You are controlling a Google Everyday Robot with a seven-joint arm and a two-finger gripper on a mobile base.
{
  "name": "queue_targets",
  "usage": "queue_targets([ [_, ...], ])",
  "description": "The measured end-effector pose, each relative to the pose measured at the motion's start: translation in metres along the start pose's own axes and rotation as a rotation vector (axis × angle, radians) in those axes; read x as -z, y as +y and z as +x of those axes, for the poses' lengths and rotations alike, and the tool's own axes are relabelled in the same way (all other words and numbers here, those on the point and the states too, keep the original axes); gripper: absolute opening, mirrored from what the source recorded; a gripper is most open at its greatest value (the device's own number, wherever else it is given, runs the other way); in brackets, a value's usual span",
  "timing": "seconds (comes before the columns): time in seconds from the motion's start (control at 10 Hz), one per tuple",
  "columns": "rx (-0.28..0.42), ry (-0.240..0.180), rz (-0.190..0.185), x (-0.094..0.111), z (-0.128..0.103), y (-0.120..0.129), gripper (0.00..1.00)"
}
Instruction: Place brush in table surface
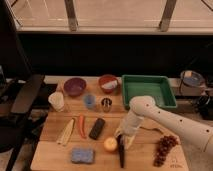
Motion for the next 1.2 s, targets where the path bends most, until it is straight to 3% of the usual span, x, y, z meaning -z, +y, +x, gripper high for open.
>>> queue_targets([
  [0.1,-0.001,-0.003,0.001,0.0,0.001,0.0,0.0],
  [0.3,0.01,-0.006,0.04,0.007,0.005,-0.01,0.0],
  [0.6,0.032,0.037,0.103,0.043,0.013,-0.031,0.0],
  [1.2,0.065,0.233,0.192,0.133,0.03,-0.076,0.0],
])
